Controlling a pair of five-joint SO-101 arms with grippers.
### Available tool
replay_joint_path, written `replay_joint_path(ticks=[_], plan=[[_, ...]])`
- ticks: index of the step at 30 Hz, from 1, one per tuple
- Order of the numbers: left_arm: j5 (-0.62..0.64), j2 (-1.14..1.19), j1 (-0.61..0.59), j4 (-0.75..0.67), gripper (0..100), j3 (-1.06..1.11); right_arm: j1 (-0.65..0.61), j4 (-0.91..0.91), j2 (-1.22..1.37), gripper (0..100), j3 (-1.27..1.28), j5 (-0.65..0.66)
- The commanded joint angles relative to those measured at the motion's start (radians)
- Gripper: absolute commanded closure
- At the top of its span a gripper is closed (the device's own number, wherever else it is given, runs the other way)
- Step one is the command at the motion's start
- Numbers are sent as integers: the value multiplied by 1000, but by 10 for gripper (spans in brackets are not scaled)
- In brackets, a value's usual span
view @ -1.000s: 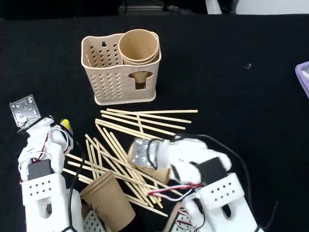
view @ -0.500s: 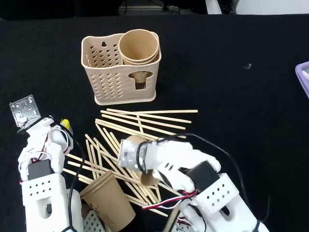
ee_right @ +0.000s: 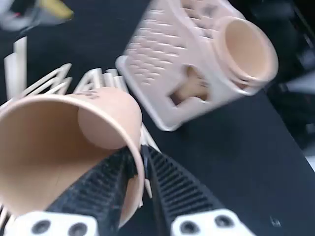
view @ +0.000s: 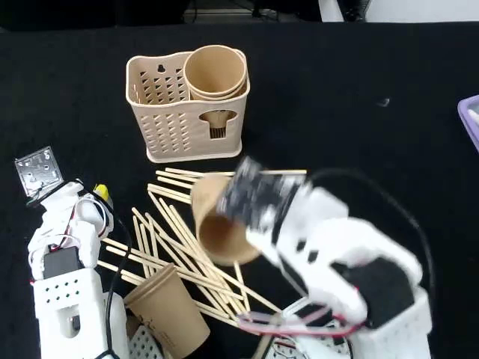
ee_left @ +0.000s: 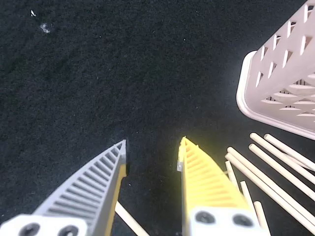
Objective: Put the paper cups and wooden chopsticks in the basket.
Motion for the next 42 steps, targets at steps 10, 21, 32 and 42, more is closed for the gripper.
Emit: replay_joint_path(ticks=[10,21,32,42], plan=[[0,-17,-5,-17,827,-10,86,-75,716,988,-944,-233],[0,-17,-5,-15,827,-12,230,28,1198,988,-1399,-233],[0,-17,-4,-15,827,-12,199,186,1386,982,-1544,-235],[0,-17,-4,-15,827,-10,206,146,1412,773,-1575,-311]])
